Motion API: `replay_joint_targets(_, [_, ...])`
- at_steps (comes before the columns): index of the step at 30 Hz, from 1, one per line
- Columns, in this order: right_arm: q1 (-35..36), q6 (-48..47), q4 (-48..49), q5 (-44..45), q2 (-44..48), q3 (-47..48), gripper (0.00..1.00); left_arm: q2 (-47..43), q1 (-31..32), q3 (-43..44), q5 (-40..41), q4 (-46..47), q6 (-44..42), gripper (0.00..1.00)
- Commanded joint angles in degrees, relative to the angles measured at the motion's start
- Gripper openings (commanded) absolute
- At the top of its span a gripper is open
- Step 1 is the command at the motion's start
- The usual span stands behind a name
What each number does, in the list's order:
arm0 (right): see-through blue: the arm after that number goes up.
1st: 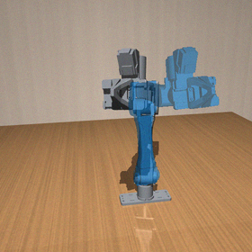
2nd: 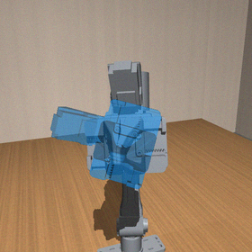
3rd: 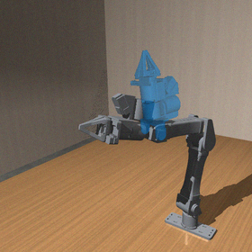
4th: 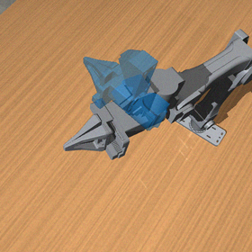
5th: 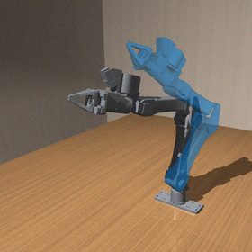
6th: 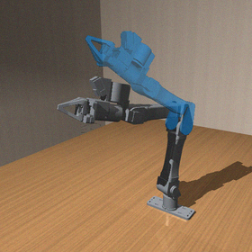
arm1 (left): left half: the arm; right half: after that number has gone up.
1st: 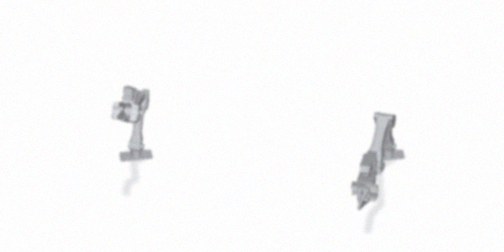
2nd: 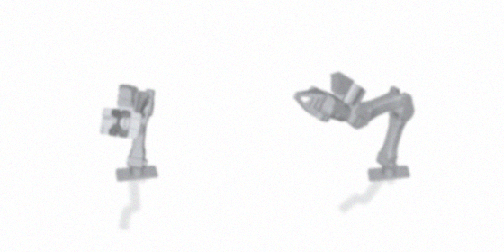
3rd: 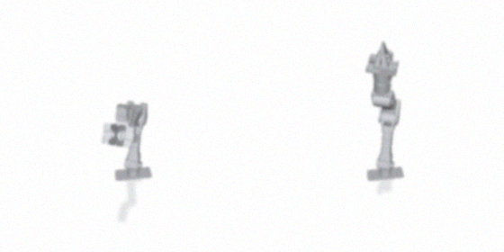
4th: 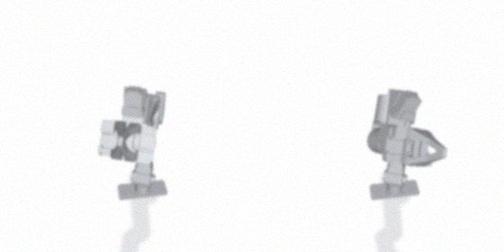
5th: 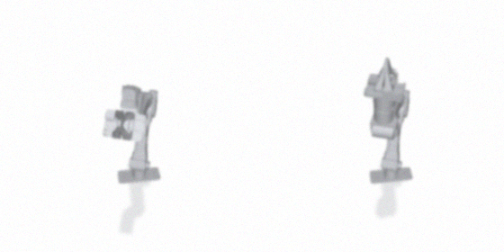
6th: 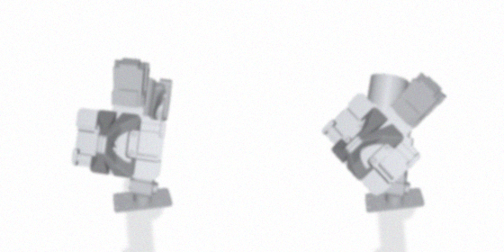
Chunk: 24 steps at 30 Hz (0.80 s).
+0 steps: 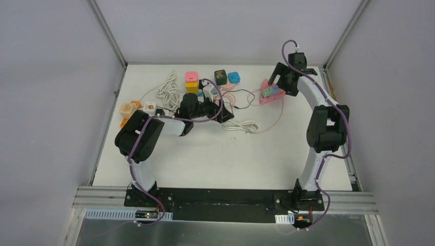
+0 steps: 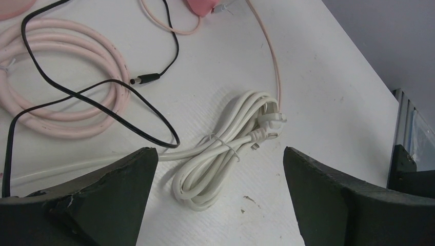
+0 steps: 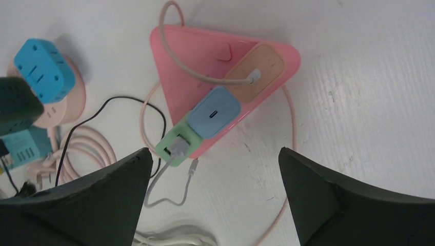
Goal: Pull the plug off the socket
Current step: Move the socket to the center of the board.
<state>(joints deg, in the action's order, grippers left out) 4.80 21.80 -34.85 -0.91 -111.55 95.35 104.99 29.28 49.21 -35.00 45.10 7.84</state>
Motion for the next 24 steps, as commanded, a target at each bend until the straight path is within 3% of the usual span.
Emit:
replay_joint_targets(1, [0.96, 8.90, 1.30, 10.26, -2.49, 3.41, 0.96, -2.07, 0.34, -1.16, -1.89, 6.05, -1.57, 0.98])
replay_joint_targets(7, [1.57, 10.91, 2.81, 11.98, -6.24, 6.32, 0.85, -2.12, 0.34, -1.66, -2.39, 6.97, -1.62, 0.98])
replay_joint_targets(11, [1.51, 11.54, 1.77, 9.22, -10.48, 10.06, 0.69, -1.95, 0.34, -1.62, -2.82, 6.89, -1.87, 0.98])
replay_joint_targets(17, [1.44, 12.12, 1.33, 8.71, -12.54, 9.99, 0.65, -1.90, 0.34, -1.73, -3.52, 6.99, -2.15, 0.98])
replay_joint_targets(24, [1.19, 11.28, 1.56, 7.93, -11.82, 7.68, 0.52, -2.15, 0.34, -2.60, -4.47, 8.77, -2.18, 0.98])
